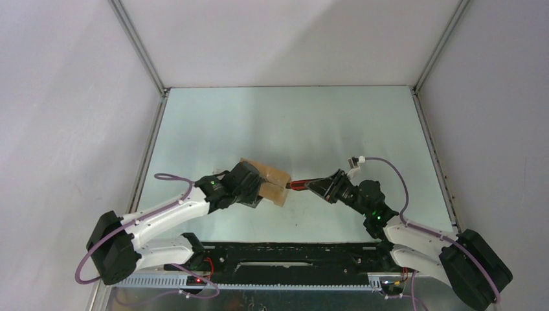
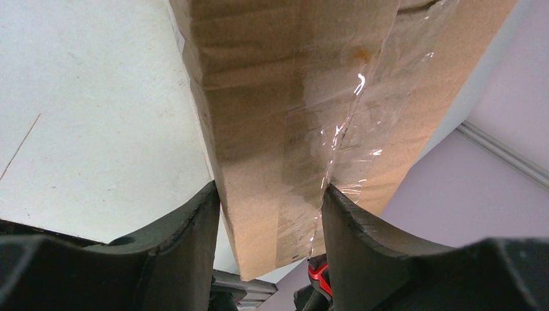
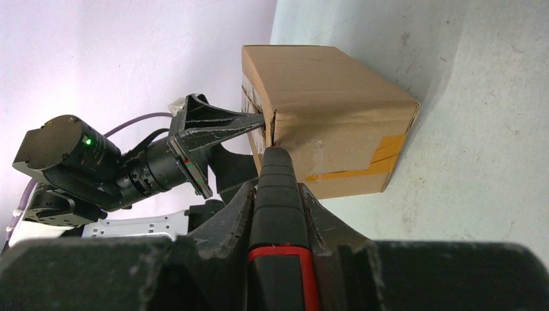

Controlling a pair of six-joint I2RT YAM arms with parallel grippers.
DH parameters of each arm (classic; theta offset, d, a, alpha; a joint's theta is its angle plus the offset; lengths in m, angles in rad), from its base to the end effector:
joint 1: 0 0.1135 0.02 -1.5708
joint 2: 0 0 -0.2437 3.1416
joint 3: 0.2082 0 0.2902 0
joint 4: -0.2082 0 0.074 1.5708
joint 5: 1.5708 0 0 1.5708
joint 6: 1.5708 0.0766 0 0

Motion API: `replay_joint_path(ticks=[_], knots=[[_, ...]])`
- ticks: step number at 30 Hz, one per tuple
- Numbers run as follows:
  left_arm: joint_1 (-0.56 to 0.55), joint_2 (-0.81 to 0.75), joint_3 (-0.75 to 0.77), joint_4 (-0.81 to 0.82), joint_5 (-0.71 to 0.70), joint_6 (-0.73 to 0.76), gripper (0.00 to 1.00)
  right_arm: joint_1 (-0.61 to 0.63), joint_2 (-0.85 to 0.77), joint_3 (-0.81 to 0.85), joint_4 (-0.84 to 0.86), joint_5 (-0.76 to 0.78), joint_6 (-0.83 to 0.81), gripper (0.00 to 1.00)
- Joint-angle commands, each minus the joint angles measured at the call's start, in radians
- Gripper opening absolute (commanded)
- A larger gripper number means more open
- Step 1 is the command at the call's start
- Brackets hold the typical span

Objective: Unpack the express box

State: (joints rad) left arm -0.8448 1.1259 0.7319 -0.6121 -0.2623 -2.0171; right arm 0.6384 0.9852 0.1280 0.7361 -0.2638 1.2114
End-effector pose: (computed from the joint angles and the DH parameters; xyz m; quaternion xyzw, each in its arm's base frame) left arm 0.2004 -0.1958 0.1549 -0.5570 0.7731 -0.2560 0.1629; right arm 0.1996 0.1730 0.1233 0.1261 0.7365 0.5841 0.3170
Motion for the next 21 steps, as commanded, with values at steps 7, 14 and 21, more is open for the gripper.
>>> replay_joint_path(ticks=[7,14,21], knots=[[-0.016,0.034,-0.001,0.145,0.046,-0.07,0.16,0.084,0.115,0.037,0.037,-0.153,-0.018,0.0],[-0.016,0.043,0.005,0.146,0.053,-0.066,0.23,0.085,0.1,0.024,0.017,-0.142,-0.025,0.0],[-0.016,0.035,0.005,0.134,0.065,-0.035,0.38,0.02,0.09,0.024,-0.003,-0.182,-0.037,0.0]])
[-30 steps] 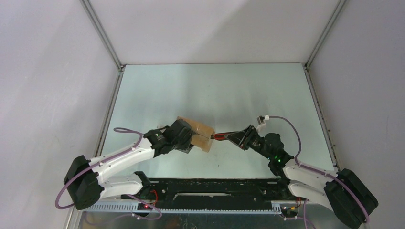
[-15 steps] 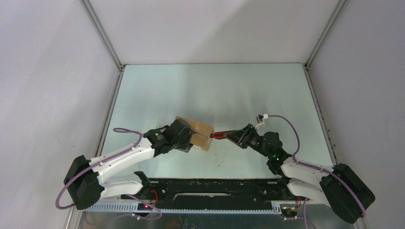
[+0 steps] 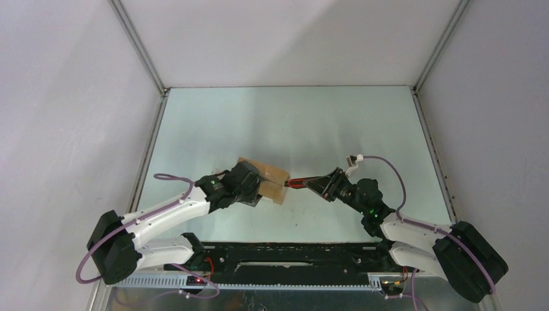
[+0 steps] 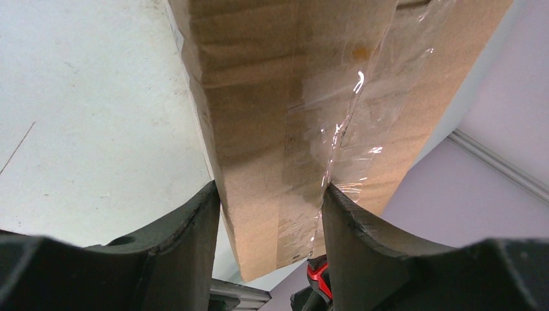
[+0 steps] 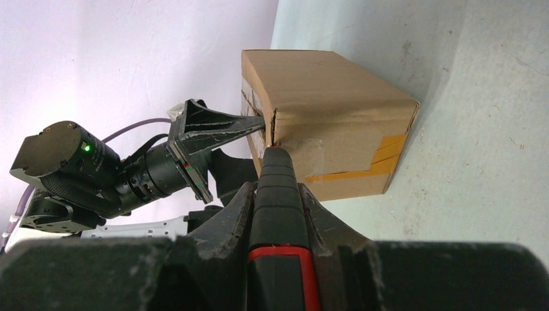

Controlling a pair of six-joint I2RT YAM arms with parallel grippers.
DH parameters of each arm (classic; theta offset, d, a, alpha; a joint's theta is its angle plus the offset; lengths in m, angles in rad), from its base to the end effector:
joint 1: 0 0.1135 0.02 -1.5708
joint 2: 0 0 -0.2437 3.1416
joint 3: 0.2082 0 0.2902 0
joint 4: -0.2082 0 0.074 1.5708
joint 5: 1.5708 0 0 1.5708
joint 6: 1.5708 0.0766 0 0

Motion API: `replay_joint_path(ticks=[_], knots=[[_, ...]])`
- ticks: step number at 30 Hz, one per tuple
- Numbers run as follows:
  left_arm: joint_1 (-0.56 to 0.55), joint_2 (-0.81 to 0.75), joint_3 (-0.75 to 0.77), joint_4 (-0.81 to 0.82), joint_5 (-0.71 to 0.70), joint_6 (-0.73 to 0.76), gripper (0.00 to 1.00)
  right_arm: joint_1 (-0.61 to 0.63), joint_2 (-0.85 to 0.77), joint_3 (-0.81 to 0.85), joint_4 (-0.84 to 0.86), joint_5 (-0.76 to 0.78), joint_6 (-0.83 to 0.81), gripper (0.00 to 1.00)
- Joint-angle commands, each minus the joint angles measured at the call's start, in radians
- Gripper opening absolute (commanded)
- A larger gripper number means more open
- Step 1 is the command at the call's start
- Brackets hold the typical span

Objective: Unpack the express box

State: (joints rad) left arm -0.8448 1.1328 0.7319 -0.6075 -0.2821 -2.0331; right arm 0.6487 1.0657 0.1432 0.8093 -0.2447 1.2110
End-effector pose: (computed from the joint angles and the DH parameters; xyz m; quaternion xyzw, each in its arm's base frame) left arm 0.2019 -0.1954 0.1538 -0.5648 0.7663 -0.2546 0.1700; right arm 0.2029 0.1771 0.1199 0.1274 0.7339 0.5842 0.3223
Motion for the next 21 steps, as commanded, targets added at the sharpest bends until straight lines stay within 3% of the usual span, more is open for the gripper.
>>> replay_joint_path(ticks=[1,3,9,16,21], knots=[[-0.016,0.032,0.009,0.127,0.088,-0.016,0.41,0.007,0.014,0.012,-0.071,-0.205,-0.038,0.0],[-0.017,0.041,0.007,0.133,0.099,-0.01,0.45,0.014,0.027,0.02,-0.065,-0.209,-0.039,0.0],[-0.016,0.075,0.027,0.14,0.124,0.015,0.45,0.063,0.082,0.042,-0.029,-0.21,-0.031,0.0],[-0.016,0.078,0.038,0.109,0.129,0.01,0.24,0.06,0.101,0.045,-0.032,-0.218,-0.041,0.0],[-0.017,0.027,0.011,0.094,0.096,-0.016,0.0,-0.015,0.061,0.019,-0.074,-0.26,-0.063,0.0]])
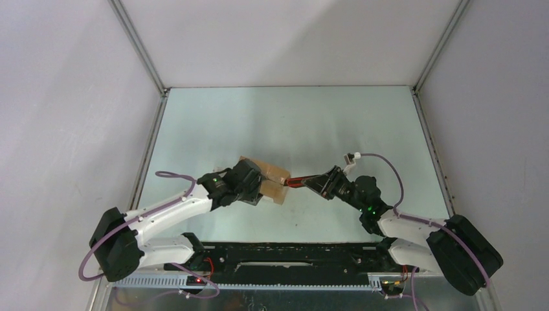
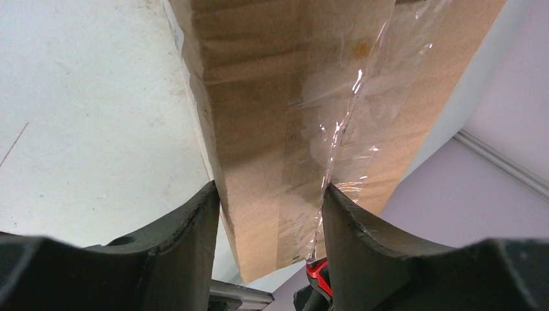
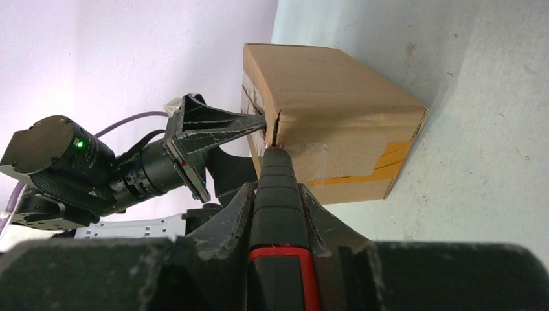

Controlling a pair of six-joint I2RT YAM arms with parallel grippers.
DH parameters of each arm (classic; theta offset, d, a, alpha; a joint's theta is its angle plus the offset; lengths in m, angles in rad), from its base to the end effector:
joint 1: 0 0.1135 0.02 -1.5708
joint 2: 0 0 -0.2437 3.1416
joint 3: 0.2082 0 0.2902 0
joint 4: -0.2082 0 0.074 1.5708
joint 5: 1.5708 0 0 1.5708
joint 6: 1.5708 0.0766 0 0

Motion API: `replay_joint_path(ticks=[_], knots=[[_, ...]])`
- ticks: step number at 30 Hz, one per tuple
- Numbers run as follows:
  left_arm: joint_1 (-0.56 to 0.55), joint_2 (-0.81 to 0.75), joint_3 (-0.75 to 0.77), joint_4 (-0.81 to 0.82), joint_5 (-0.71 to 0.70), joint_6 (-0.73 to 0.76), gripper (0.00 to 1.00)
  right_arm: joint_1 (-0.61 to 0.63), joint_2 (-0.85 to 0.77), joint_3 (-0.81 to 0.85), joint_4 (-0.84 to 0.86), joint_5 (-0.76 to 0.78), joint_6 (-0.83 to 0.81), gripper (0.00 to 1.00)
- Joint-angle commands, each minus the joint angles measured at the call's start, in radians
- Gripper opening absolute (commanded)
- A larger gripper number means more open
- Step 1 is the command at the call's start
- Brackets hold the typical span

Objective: Unpack the express box

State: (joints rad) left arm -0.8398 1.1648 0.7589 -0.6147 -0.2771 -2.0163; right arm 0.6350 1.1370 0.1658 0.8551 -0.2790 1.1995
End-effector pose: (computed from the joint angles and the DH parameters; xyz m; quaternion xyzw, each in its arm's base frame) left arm 0.2062 -0.1986 0.1545 -0.5601 0.7721 -0.2474 0.1698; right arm 0.2080 0.1795 0.1170 0.1172 0.7362 0.5859 0.3179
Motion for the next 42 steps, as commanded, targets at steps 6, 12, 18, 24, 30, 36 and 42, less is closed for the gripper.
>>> replay_joint_path(ticks=[6,12,18,24,30,36,42], knots=[[-0.02,-0.021,-0.021,0.09,0.084,-0.043,0.0,-0.037,-0.054,0.001,-0.18,-0.246,-0.087,0.0],[-0.019,-0.03,-0.026,0.067,0.065,-0.051,0.0,-0.035,-0.053,-0.016,-0.172,-0.251,-0.093,0.0],[-0.021,-0.034,-0.023,0.059,0.046,-0.054,0.0,0.01,-0.06,0.002,-0.18,-0.241,-0.081,0.0],[-0.019,-0.022,-0.016,0.068,0.039,-0.054,0.0,0.072,-0.062,0.004,-0.187,-0.201,-0.065,0.0],[-0.02,-0.06,-0.036,0.037,0.014,-0.076,0.0,-0.036,-0.055,-0.025,-0.178,-0.267,-0.071,0.0],[-0.02,-0.066,-0.044,0.035,0.017,-0.075,0.0,-0.061,-0.035,-0.006,-0.171,-0.286,-0.066,0.0],[-0.021,-0.078,-0.049,0.026,0.009,-0.076,0.0,-0.111,-0.048,-0.022,-0.182,-0.3,-0.062,0.0]])
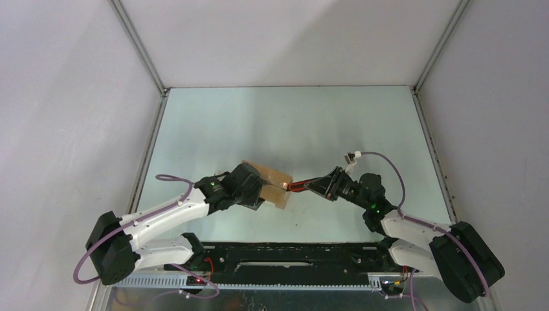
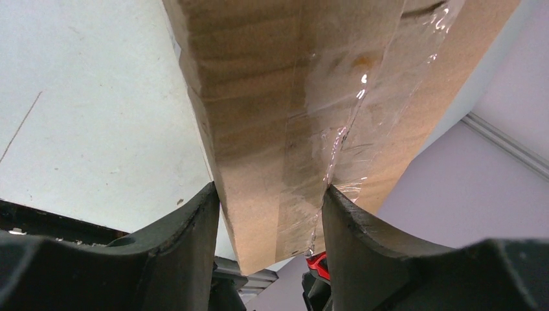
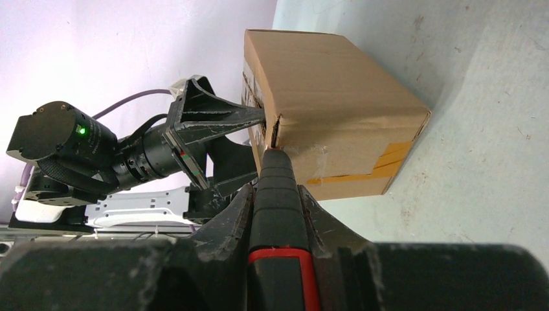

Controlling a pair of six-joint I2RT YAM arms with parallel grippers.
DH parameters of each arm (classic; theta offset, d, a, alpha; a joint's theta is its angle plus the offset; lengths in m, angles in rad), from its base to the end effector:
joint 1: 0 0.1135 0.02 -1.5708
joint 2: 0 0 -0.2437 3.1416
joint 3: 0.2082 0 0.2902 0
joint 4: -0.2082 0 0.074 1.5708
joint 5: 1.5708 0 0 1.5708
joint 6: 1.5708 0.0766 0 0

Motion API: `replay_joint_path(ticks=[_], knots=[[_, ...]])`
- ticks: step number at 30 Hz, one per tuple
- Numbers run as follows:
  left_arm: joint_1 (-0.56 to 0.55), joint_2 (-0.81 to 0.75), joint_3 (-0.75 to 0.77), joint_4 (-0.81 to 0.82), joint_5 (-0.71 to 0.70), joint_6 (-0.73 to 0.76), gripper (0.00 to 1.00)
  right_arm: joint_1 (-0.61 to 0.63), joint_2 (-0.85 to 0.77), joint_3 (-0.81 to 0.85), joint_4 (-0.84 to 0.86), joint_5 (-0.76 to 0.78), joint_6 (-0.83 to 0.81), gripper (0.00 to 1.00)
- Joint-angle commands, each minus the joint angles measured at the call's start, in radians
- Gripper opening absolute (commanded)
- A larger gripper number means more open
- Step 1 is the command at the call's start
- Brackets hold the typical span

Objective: Unpack the express box

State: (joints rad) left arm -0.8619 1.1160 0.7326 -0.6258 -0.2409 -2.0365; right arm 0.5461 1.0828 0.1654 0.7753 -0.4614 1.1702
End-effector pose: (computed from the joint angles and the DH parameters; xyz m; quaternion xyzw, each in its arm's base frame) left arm 0.1947 -0.1989 0.1562 -0.5563 0.7756 -0.2591 0.1480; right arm 0.2106 0.1679 0.1196 0.0832 0.7460 0.5955 0.2863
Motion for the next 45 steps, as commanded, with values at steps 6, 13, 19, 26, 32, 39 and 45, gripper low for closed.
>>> replay_joint_path(ticks=[6,13,19,26,32,39,45], knots=[[0.001,-0.028,-0.026,0.037,-0.021,-0.057,0.0,-0.041,-0.023,-0.011,-0.136,-0.112,-0.035,0.0],[0.0,-0.023,-0.025,0.034,-0.018,-0.056,0.0,-0.06,-0.031,-0.032,-0.125,-0.098,-0.022,0.0],[-0.001,-0.025,-0.018,0.019,-0.022,-0.058,0.0,-0.071,-0.086,-0.032,-0.155,-0.061,-0.015,0.0],[-0.009,-0.01,-0.021,0.047,-0.013,-0.063,0.0,-0.048,-0.099,-0.028,-0.16,-0.059,-0.013,0.0],[-0.012,-0.016,-0.022,0.061,-0.017,-0.075,0.0,0.024,-0.088,-0.021,-0.162,-0.04,-0.014,0.0],[-0.015,-0.005,-0.01,0.085,-0.013,-0.085,0.0,0.118,-0.028,-0.027,-0.107,0.008,0.003,0.0],[-0.016,-0.041,-0.037,0.074,-0.036,-0.12,0.0,0.07,-0.006,-0.06,-0.07,-0.02,0.004,0.0]])
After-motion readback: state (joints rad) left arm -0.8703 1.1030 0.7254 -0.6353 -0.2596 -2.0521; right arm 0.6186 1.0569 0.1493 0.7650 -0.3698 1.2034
